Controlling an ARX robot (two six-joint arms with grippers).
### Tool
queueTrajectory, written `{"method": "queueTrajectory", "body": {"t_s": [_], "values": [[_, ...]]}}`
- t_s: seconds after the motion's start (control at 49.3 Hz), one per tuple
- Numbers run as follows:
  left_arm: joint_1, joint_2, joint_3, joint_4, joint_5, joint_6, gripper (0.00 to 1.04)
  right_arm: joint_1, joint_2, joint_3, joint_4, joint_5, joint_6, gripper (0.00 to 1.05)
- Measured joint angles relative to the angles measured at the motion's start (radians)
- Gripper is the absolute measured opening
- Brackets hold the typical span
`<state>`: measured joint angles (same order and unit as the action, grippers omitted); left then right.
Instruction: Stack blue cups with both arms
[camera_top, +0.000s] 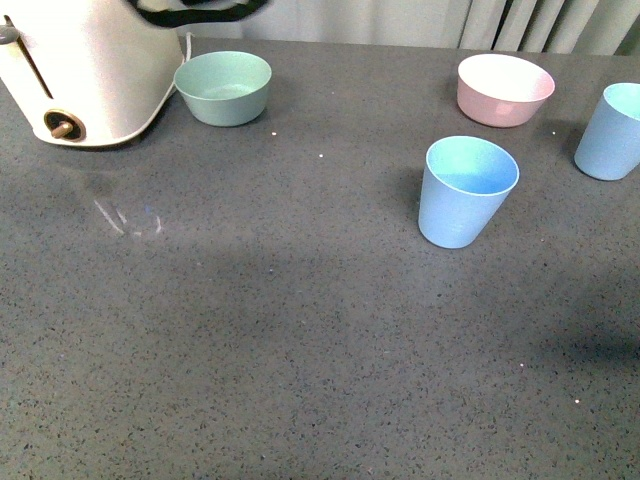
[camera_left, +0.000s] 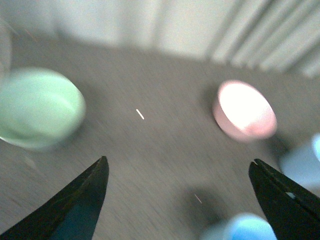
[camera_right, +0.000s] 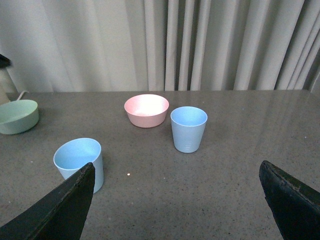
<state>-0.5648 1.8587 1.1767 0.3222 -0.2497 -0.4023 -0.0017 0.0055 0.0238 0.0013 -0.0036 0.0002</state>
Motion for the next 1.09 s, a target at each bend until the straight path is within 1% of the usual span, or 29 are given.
{"method": "queueTrajectory", "body": {"t_s": [0.02,0.041,0.061,0.081,0.101,0.142,0.162,0.182,0.264,0.284,0.324,0.405,0.507,0.608,0.77,1.014,1.074,1.095], "values": [[0.010,-0.028,-0.061,0.101,-0.058,0.064,0.80,0.000,0.000,0.000,0.000,0.000,0.000,0.96],[0.016,-0.043,-0.092,0.147,-0.086,0.077,0.78,0.000,0.000,0.000,0.000,0.000,0.000,0.96],[0.031,-0.075,-0.154,0.233,-0.131,0.125,0.74,0.000,0.000,0.000,0.000,0.000,0.000,0.96],[0.050,-0.111,-0.216,0.309,-0.154,0.179,0.71,0.000,0.000,0.000,0.000,0.001,0.000,0.96],[0.060,-0.129,-0.245,0.342,-0.157,0.188,0.69,0.000,0.000,0.000,0.000,0.001,0.000,0.96],[0.113,-0.211,-0.359,0.453,-0.145,0.260,0.61,0.000,0.000,0.000,0.000,0.004,0.000,0.96],[0.127,-0.232,-0.385,0.472,-0.138,0.266,0.60,0.000,0.000,0.000,0.000,0.004,0.000,0.96],[0.155,-0.277,-0.434,0.503,-0.119,0.287,0.56,0.000,0.000,0.000,0.000,0.005,0.000,0.96],[0.237,-0.415,-0.575,0.550,-0.085,0.335,0.44,0.000,0.000,0.000,0.000,0.004,0.000,0.96],[0.245,-0.431,-0.592,0.557,-0.082,0.339,0.42,0.000,0.000,0.000,0.000,0.004,0.000,0.96],[0.271,-0.482,-0.652,0.568,-0.060,0.355,0.35,0.000,0.000,0.000,0.000,0.004,0.000,0.96],[0.295,-0.532,-0.728,0.575,-0.027,0.367,0.24,0.000,0.000,0.000,0.000,-0.001,0.000,0.96],[0.333,-0.597,-0.834,0.576,0.022,0.381,0.03,0.000,0.000,0.000,0.000,0.000,0.000,0.96],[0.370,-0.687,-0.911,0.575,0.071,0.387,0.02,0.000,0.000,0.000,0.000,0.004,0.000,0.96],[0.430,-0.821,-1.008,0.537,0.113,0.388,0.02,0.000,0.000,0.000,0.000,0.003,0.000,0.96],[0.478,-0.995,-1.085,0.441,0.169,0.390,0.02,0.000,0.000,0.000,0.000,0.003,0.000,0.96],[0.509,-1.024,-1.095,0.421,0.220,0.391,0.02,0.000,0.000,0.000,0.000,0.003,0.000,0.96],[0.531,-1.031,-1.108,0.426,0.237,0.391,0.02,0.000,0.000,0.000,0.000,0.003,0.000,0.96]]}}
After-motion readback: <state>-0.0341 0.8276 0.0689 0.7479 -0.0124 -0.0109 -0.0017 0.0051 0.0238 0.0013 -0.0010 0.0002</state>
